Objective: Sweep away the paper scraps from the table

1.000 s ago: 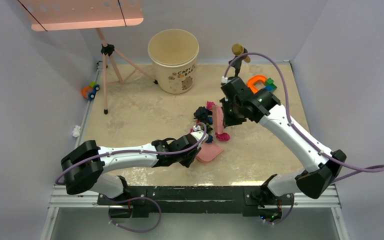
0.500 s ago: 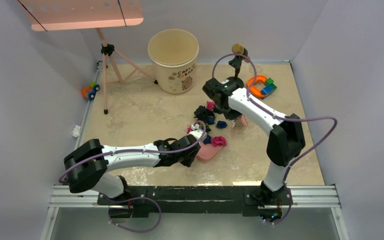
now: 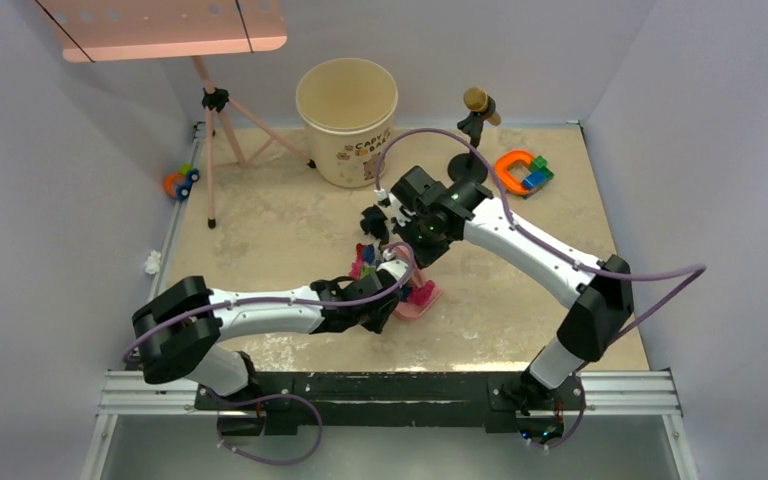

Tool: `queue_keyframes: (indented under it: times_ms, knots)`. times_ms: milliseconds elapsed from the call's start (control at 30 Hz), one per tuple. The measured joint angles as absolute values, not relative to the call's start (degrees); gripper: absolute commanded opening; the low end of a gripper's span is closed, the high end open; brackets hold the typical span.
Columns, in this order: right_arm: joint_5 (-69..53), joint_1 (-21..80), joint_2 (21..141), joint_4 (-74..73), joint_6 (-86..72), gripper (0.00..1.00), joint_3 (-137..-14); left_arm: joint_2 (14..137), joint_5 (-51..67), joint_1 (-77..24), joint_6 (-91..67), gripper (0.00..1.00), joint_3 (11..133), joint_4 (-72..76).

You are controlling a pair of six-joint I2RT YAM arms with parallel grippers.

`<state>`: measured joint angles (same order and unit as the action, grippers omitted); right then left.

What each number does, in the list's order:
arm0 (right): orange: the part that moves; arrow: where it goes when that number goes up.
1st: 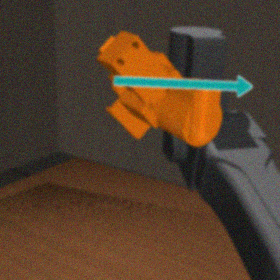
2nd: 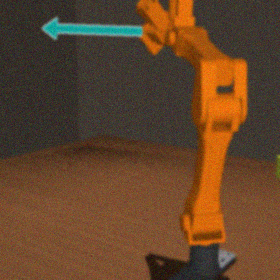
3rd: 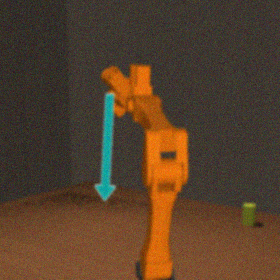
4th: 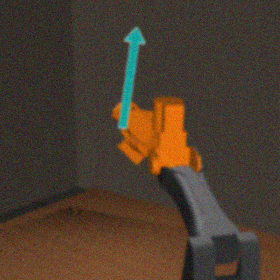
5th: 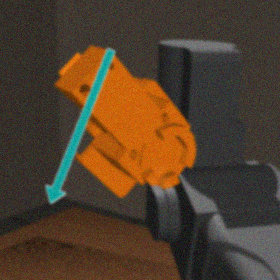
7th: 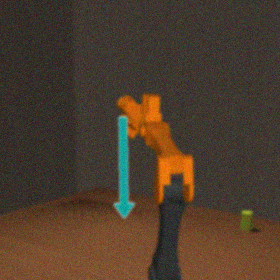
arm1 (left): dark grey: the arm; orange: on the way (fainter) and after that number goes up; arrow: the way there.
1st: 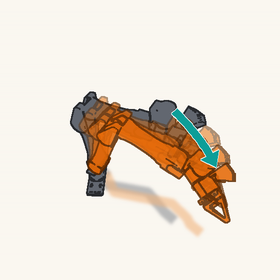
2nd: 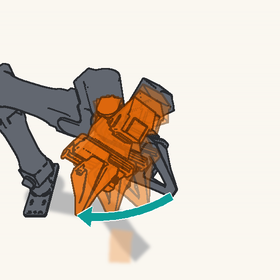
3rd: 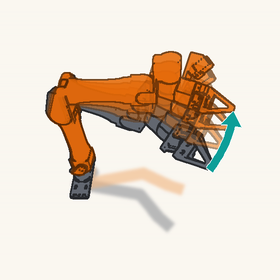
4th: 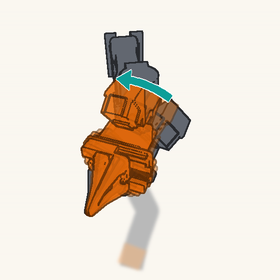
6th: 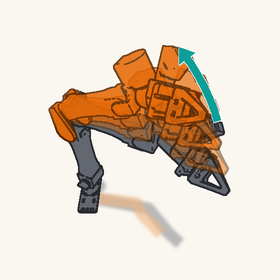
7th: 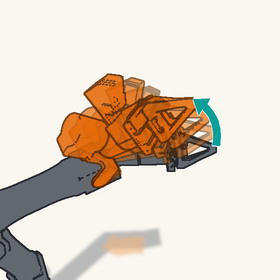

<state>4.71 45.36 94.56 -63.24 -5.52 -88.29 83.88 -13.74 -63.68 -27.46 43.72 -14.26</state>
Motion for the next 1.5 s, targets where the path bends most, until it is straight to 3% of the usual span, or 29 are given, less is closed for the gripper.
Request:
queue_keyframes:
  times_ms: [267, 600, 933, 1267, 1500]
  knots:
    - [-0.5, 40.7, 86.9, -63.2, -7.4, 0.00, -86.7, 84.5, -14.4, -63.7, -27.2, 0.00, 44.1, -12.7]
    - [12.8, 35.9, 75.9, -62.4, -13.1, 0.00, -85.6, 81.3, -16.6, -63.7, -25.0, 0.00, 41.2, -10.0]
    - [23.4, 33.2, 68.1, -59.4, -18.5, 0.00, -79.7, 69.9, -21.1, -64.0, -21.8, 0.00, 40.9, -13.0]
    - [25.8, 32.2, 65.2, -57.4, -21.5, 0.00, -75.6, 67.9, -22.5, -63.2, -21.6, 0.00, 54.5, -28.3]
    - [24.8, 32.2, 62.7, -56.8, -21.9, 0.00, -73.4, 70.8, -21.9, -57.1, -21.1, 0.00, 69.4, -38.7]
